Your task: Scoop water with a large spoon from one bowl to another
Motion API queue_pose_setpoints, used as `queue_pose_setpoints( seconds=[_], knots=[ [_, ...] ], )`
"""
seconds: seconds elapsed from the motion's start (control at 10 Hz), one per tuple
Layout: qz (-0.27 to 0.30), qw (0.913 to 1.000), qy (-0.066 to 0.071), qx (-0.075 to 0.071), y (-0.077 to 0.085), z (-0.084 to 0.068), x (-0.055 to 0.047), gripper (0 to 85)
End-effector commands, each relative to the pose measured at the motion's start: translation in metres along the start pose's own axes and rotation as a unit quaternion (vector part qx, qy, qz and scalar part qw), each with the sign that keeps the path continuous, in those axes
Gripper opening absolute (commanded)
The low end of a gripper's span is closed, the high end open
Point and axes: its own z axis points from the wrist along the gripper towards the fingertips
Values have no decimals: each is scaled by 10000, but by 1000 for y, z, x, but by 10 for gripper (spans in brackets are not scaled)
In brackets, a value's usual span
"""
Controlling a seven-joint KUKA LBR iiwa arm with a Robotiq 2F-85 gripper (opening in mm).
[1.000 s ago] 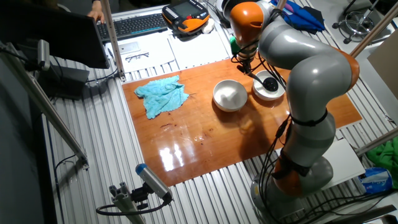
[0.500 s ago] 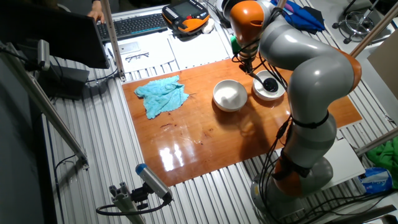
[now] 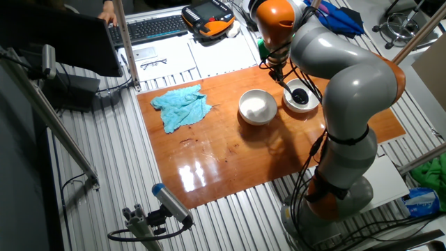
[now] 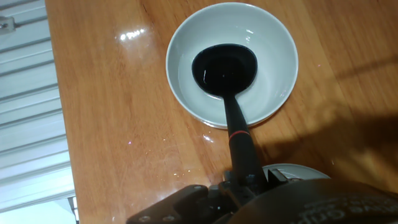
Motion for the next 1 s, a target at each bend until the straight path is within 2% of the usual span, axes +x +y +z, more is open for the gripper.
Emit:
queue_pose_setpoints(
  seconds=[0.0,0.3,0.7,0.8,0.9],
  knots=[
    [13,10000,-1,0,1,1,0,0],
    [35,10000,58,-49,1,12,6,0],
    [-36,9998,180,-36,3,17,3,0],
    [-37,9998,194,-25,3,16,1,0],
    [-20,9999,134,-39,2,15,0,0]
  ],
)
